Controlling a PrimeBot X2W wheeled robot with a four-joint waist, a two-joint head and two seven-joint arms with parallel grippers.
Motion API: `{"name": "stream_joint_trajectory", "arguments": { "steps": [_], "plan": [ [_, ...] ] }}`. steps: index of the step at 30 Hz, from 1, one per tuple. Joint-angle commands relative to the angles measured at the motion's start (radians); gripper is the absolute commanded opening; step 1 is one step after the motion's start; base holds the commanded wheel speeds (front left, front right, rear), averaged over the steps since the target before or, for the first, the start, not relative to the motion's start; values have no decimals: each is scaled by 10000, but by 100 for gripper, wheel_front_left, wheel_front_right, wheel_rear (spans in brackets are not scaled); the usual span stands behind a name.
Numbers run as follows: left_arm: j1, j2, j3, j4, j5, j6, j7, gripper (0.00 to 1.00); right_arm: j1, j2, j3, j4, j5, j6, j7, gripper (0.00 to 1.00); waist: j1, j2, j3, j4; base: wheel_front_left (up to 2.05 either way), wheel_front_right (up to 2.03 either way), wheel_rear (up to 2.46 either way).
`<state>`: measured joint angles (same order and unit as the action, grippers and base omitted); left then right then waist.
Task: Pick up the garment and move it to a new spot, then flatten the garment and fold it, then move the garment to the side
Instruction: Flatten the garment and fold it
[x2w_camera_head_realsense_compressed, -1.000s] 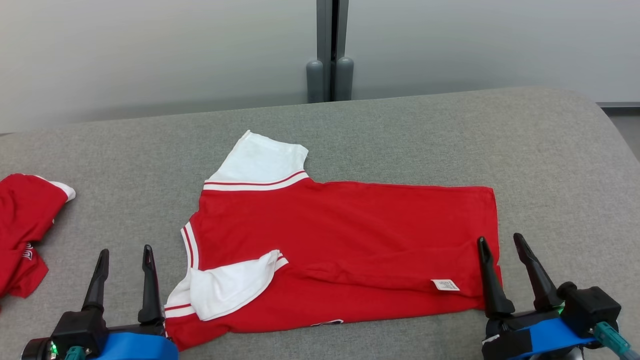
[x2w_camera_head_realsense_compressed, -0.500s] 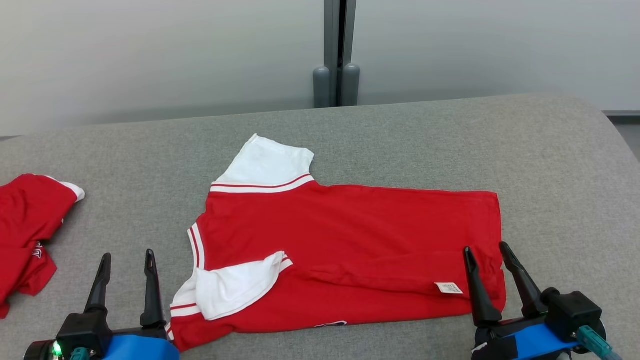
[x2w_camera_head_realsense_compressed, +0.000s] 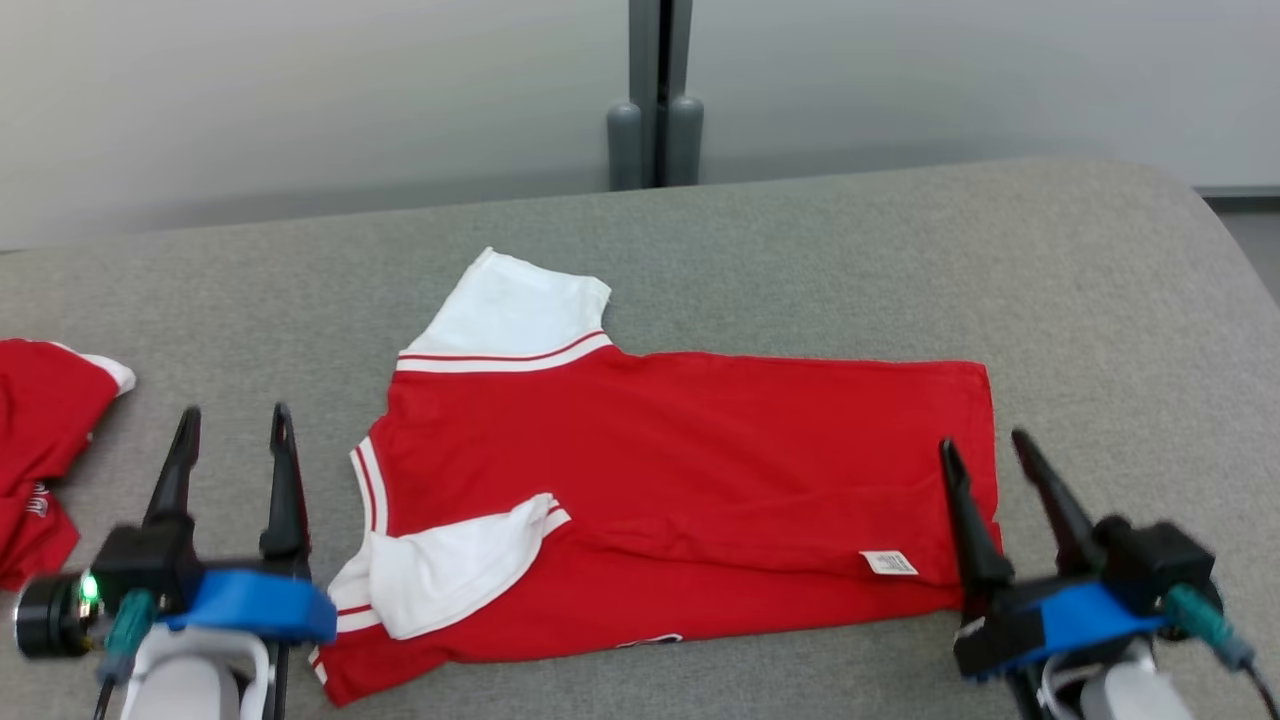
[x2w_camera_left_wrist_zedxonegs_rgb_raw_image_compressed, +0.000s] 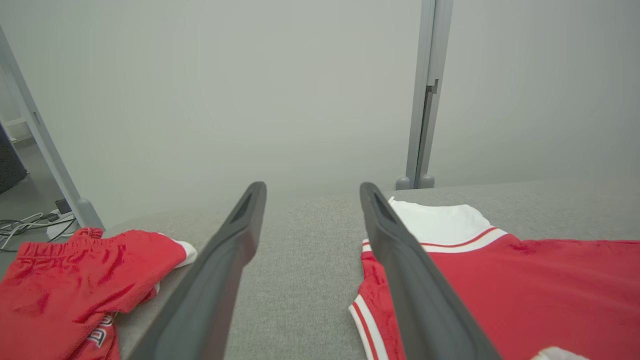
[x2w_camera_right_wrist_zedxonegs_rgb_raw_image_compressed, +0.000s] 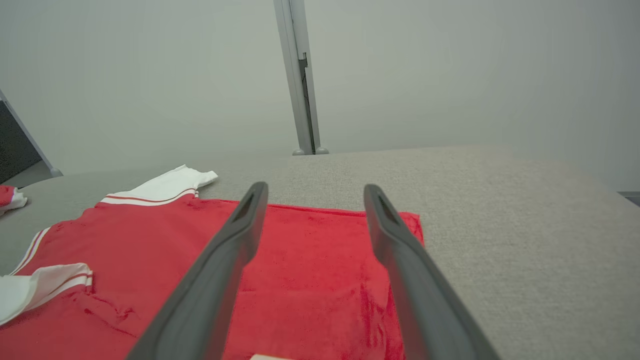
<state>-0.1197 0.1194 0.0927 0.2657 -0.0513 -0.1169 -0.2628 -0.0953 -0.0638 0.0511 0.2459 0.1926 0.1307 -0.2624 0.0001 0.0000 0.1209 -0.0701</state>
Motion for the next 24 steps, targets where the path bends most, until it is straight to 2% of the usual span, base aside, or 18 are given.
{"name": "stream_joint_trajectory", "arguments": {
  "steps": [1, 5, 9, 10, 17, 24],
  "plan": [
    [-716, 239, -227, 284, 18, -78, -27, 100, -587, -258, -53, 109, -52, 1, -34, 100, -1, 0, 173, -105, 0, 0, 0],
    [-2310, 955, -998, 1269, 95, -159, -21, 100, -1724, -639, 24, 854, -61, 1, -35, 100, -1, 0, 711, -456, 0, 0, 0],
    [-4253, 1746, -2180, 2302, -448, -137, 488, 100, -2922, -1037, 323, 1790, 89, 1, -32, 100, -1, 0, 1465, -869, 0, 0, 0],
    [-4253, 1746, -2180, 2302, -448, -137, 488, 100, -2922, -1037, 323, 1790, 89, 1, -32, 100, -1, 0, 1465, -869, 0, 0, 0],
    [-7191, 3050, -4523, 3567, -2310, -136, 1664, 100, -4861, -1359, 1161, 3326, 532, 1, 222, 100, -1, 0, 2636, -1559, 0, 0, 0],
    [-8764, 3830, -6616, 4529, -4085, -135, 3245, 100, -6034, -1357, 2159, 4136, 1094, 1, 139, 100, -1, 0, 3378, -2080, 0, 0, 0]
  ]
}}
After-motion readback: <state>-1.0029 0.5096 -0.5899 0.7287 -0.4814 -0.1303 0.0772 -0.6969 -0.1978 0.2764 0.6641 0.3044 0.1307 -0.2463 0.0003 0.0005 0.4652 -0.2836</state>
